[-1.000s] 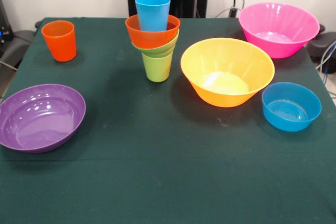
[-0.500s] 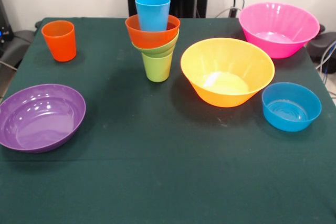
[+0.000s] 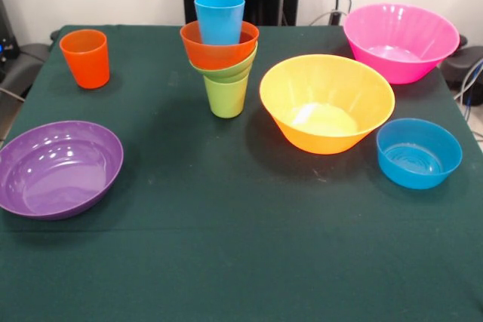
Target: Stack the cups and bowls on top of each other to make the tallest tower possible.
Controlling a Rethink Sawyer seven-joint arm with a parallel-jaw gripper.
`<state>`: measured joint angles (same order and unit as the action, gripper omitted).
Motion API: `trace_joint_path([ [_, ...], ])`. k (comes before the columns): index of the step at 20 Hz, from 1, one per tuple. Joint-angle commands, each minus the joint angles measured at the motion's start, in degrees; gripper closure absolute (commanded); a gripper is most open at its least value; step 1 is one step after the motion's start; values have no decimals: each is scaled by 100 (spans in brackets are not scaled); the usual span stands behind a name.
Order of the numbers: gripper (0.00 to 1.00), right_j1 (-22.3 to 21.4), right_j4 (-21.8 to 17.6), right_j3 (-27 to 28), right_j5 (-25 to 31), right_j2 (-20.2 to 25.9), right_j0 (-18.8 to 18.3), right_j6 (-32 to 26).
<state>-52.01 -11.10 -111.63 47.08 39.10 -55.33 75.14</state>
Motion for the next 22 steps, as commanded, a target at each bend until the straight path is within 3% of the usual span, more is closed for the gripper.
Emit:
trace_joint_path([
  [1, 100, 128, -451, -241, 338, -241, 264, 92],
  [22, 100, 207, -567, -254, 391, -336, 310, 119],
])
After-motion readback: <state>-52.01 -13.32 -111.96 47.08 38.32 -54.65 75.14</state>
